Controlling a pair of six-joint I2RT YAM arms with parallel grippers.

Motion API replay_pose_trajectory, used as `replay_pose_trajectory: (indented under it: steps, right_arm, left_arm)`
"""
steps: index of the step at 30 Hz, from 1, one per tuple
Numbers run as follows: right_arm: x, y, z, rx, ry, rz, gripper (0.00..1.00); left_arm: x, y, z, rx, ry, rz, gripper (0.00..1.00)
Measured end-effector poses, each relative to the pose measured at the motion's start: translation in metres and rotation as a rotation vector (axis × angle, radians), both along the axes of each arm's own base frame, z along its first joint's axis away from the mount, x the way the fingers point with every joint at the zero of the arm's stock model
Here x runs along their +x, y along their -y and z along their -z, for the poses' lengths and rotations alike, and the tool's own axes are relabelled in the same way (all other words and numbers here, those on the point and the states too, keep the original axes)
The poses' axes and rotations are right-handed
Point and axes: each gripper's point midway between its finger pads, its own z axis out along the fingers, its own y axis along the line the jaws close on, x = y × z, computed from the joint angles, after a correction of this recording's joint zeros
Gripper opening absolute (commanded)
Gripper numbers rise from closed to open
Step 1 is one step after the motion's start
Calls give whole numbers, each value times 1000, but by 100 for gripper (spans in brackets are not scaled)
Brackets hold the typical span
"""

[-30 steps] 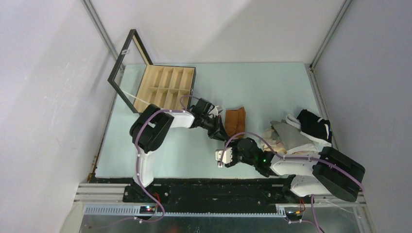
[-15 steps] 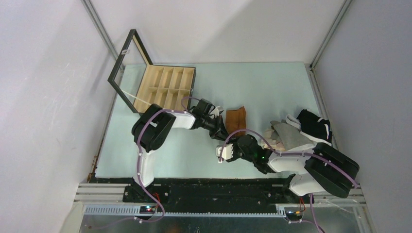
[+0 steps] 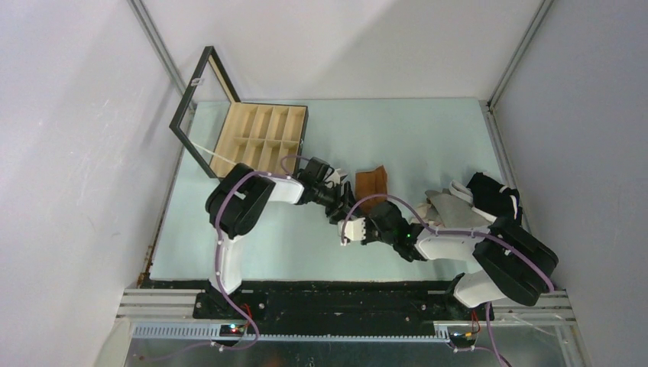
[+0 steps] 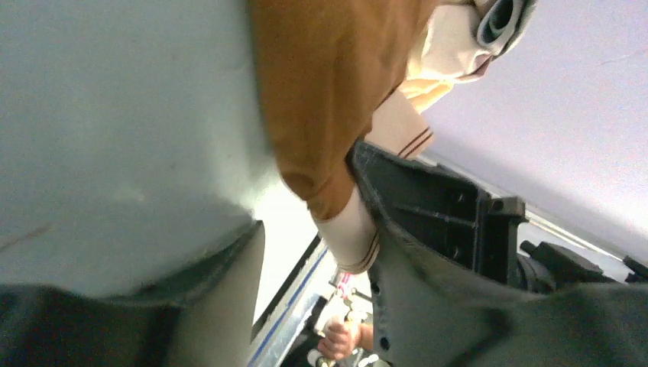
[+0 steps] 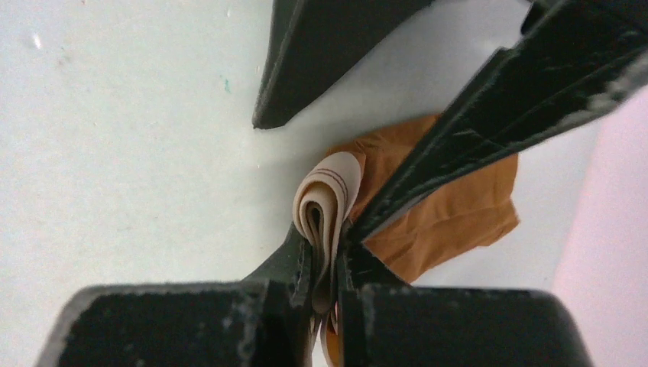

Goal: Roll the underwear
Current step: Roll the underwear to the center of the board.

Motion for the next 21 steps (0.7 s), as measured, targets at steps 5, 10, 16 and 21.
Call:
replay_pose_trajectory:
  steps: [5,10,16,21]
  right_arm:
    - [-14,-2,5,-24,-144,-24,0]
    - [-33,-7,2,-17,-326,-73,0]
    - [-59,5,4,-27,-524,-105,0]
    - [-80,16,5,-50,-683,-125,0]
  left_arm:
    - [6,-14,-8,29,42,-5,79]
    - [28,-39,-32,61,168,-50,78]
    - [49,-78,-47,126,272,-82,77]
    - [40,-100,-40,219,315,-42,77]
